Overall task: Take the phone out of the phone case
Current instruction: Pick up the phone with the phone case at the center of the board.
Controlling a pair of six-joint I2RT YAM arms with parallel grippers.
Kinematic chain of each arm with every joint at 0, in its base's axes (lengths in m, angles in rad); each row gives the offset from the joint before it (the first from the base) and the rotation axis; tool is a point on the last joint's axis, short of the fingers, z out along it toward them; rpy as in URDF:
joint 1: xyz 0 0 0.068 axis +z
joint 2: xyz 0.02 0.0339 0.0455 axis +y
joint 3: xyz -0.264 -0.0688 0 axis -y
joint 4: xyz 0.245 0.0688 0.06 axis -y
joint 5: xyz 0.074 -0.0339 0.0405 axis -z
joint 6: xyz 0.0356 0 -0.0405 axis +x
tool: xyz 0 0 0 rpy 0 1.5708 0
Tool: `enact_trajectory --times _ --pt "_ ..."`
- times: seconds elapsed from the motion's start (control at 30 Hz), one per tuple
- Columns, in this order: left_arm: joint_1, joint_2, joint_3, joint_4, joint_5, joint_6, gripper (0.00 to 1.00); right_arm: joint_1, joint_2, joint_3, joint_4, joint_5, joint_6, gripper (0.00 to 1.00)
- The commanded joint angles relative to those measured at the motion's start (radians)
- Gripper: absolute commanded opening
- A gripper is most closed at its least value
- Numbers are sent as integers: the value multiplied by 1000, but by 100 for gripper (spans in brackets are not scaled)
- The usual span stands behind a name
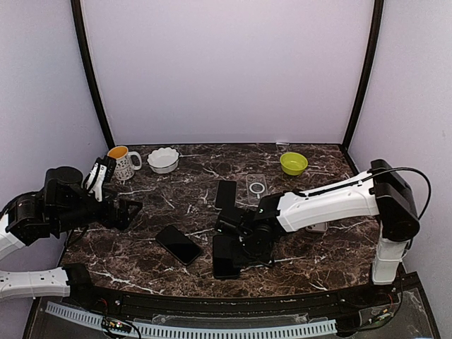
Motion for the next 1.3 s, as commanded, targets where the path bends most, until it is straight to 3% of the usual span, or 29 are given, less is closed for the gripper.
enact_trajectory --times 0.0,0.23,0.4,0.57,0.67,0.87,0.97,1.1,1.27 --pt "2 -12 -16 18 3 7 99 27 34 -9 8 -69 -2 49" --pt "3 -27 -18 18 0 7 99 87 105 -27 -78 -92 10 30" --pt "3 -36 -21 20 -3 7 99 94 166 -69 -71 -107 2 30" --pt "3 -43 -24 22 2 11 99 90 111 -178 -28 -105 25 17" --pt "2 -45 -26 25 6 13 99 80 134 -202 -27 -109 11 16" --pt "3 -52 -26 26 4 13 99 79 176 -190 23 -141 -12 27" --pt "3 -53 -26 25 -1 13 99 76 174 -131 -18 -102 -21 49" --pt "2 -54 -26 24 -4 13 99 64 140 -45 -66 -46 -17 58" --pt "4 -56 -28 26 1 16 99 67 152 85 -115 -22 -15 80"
